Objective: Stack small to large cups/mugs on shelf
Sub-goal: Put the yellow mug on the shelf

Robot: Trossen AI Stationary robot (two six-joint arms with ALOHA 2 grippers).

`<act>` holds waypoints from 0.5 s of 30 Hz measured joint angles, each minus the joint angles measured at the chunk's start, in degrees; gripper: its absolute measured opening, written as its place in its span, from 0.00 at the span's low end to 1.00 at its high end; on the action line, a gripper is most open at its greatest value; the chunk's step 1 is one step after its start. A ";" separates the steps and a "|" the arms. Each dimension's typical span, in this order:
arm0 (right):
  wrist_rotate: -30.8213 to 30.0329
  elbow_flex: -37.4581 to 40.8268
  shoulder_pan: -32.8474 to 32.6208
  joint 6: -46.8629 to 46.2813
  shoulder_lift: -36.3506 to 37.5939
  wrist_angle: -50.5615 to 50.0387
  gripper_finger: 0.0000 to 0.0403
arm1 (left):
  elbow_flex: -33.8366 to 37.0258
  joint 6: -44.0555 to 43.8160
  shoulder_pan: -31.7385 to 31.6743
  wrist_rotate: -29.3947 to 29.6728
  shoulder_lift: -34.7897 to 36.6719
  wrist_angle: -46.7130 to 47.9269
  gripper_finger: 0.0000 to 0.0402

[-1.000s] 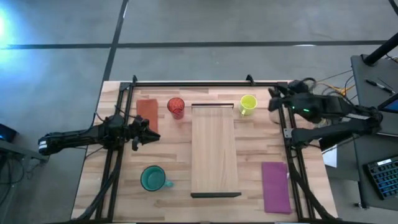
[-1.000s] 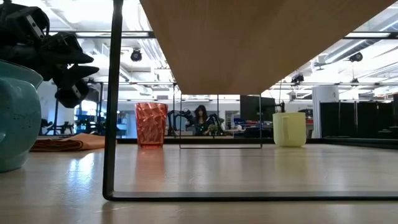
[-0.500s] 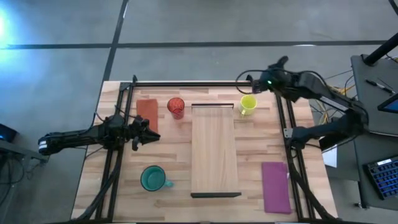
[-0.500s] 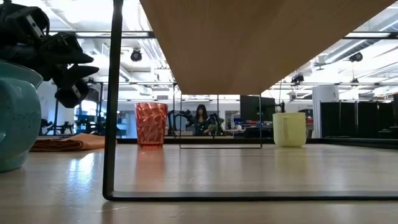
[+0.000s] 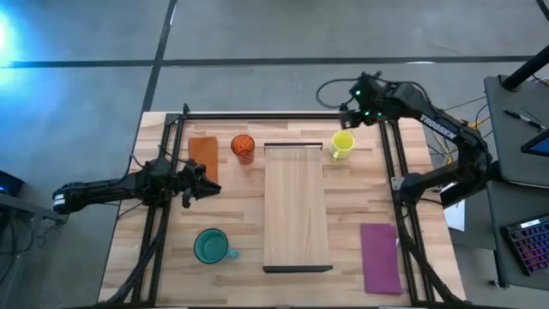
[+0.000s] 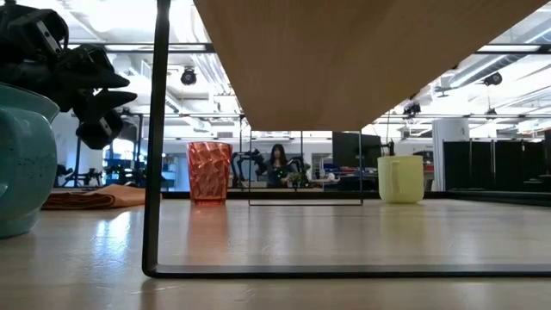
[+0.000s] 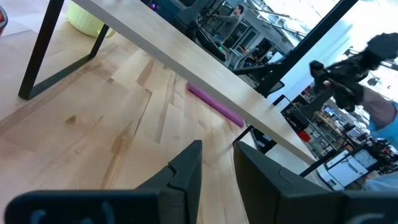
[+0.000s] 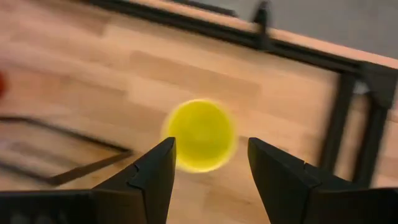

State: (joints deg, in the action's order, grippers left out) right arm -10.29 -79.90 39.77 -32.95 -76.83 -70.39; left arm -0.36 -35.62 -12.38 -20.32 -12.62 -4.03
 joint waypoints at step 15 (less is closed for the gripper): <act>6.62 17.35 5.26 0.72 2.75 10.38 0.48 | 0.00 0.00 0.01 0.00 0.00 0.00 0.20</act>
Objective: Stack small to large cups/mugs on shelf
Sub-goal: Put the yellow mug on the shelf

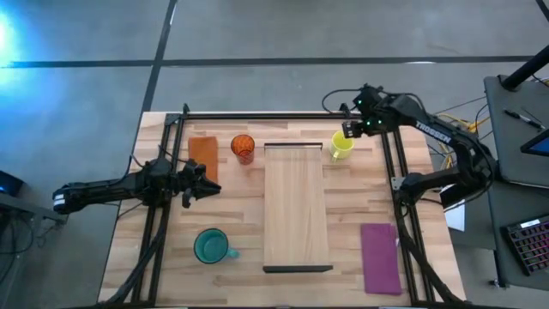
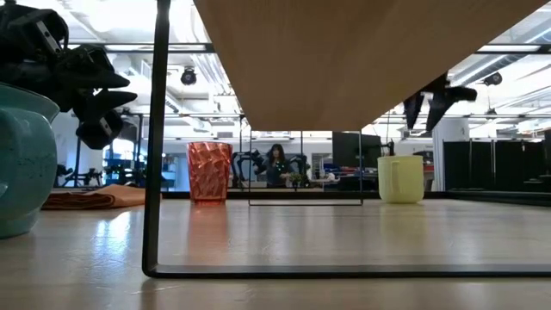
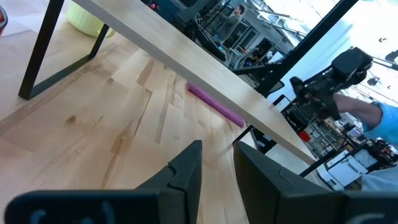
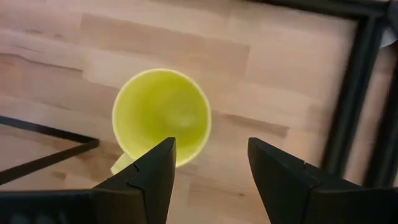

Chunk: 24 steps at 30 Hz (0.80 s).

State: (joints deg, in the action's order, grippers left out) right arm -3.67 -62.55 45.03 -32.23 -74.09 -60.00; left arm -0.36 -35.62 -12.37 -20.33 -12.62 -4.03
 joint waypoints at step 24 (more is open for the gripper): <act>-2.40 17.67 -0.10 -11.73 -3.64 23.09 0.47 | 0.00 0.00 -0.01 0.01 0.02 0.00 0.20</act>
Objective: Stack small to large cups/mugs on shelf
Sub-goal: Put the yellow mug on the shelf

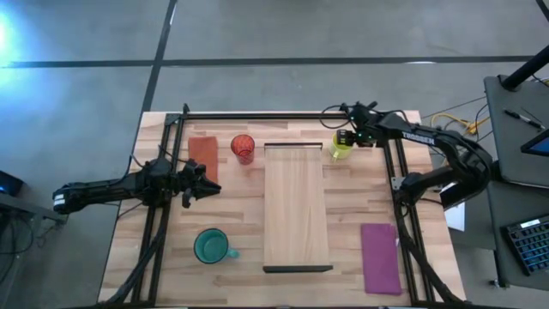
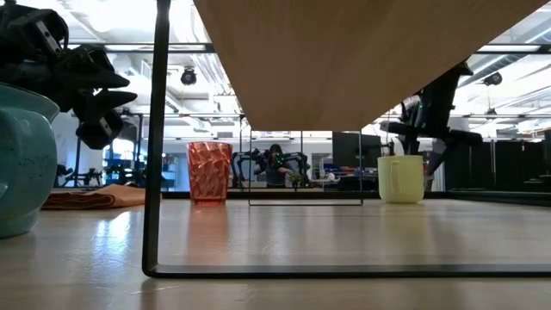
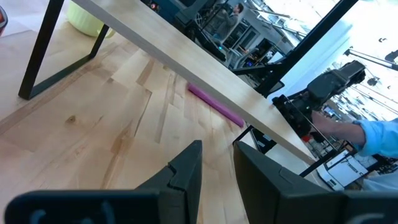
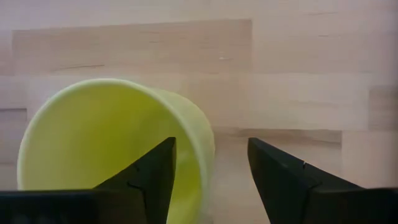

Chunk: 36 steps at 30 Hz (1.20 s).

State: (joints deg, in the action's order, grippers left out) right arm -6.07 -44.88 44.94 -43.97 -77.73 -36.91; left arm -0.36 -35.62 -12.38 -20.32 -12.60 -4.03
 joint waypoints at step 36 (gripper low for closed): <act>7.46 -40.72 -20.52 -1.15 8.49 -44.54 0.03 | 0.00 0.00 0.01 -0.01 0.00 0.00 0.20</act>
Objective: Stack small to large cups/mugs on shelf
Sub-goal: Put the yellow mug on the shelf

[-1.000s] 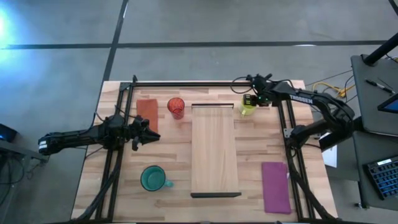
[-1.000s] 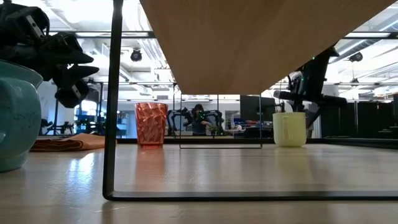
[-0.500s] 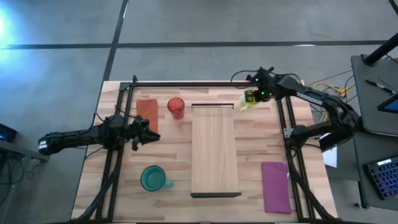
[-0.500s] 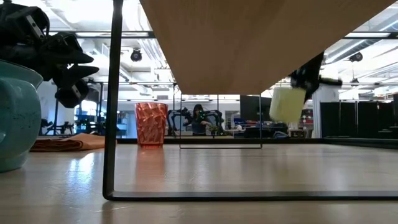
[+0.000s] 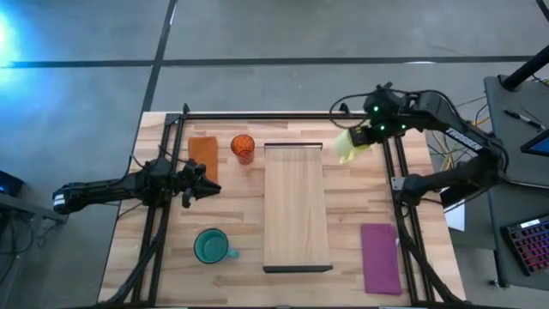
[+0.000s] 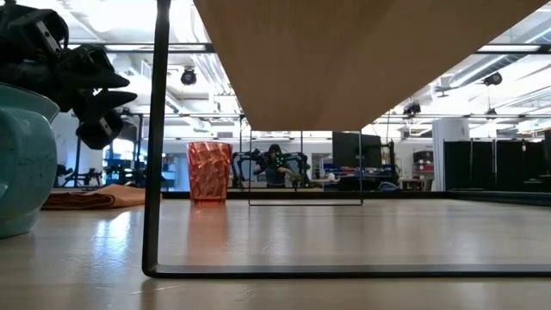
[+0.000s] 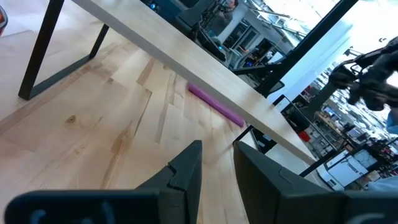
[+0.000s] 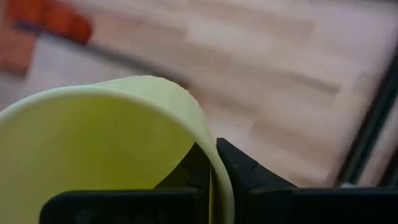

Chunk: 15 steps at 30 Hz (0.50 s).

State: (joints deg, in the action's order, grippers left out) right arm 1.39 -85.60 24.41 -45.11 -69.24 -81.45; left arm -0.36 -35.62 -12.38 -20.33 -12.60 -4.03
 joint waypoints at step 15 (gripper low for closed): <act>1.57 -20.93 -19.14 19.01 -24.81 3.74 0.03 | 0.00 0.00 0.01 -0.01 0.00 0.00 0.20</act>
State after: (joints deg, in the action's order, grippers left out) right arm 2.96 -106.53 5.28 -26.10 -94.05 -77.71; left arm -0.36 -35.62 -12.36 -20.33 -12.60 -4.03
